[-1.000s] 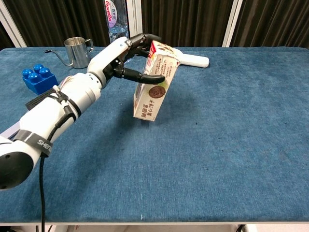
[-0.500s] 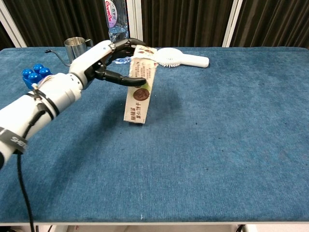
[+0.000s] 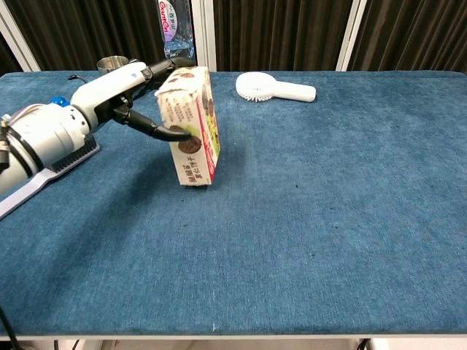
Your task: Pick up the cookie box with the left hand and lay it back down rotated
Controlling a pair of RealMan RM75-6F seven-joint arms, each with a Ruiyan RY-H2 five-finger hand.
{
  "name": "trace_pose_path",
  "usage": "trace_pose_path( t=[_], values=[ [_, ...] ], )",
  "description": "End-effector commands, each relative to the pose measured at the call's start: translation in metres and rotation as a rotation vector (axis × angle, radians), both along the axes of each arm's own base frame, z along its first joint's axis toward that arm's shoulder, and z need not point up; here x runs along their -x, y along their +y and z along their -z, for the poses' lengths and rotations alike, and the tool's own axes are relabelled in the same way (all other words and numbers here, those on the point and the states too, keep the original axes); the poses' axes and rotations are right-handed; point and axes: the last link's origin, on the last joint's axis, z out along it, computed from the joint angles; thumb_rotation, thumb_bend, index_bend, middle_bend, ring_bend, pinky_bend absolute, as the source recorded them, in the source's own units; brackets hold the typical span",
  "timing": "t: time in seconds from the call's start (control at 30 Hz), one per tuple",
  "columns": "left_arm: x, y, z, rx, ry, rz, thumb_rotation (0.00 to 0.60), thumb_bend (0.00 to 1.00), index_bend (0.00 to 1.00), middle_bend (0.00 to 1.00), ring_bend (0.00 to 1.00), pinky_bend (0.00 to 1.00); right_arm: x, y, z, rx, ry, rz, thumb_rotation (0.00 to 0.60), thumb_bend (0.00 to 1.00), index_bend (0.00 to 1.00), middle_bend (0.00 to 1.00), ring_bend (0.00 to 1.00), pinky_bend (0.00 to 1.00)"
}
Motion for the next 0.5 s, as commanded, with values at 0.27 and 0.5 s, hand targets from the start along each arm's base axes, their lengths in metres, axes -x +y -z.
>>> trace_pose_path(
  t=[0.27,0.5],
  values=[
    [-0.01,-0.015,-0.021,-0.022,0.08,0.041,0.526,0.09,0.0,0.0,0.0,0.0,0.002,0.0,0.0,-0.001,-0.01,-0.001,0.6,0.13,0.0,0.0,0.0,0.0],
    [-0.027,-0.021,-0.037,-0.027,0.15,0.071,0.526,0.06,0.0,0.0,0.0,0.0,0.004,0.0,0.0,-0.001,-0.014,0.002,0.6,0.13,0.0,0.0,0.0,0.0]
  ],
)
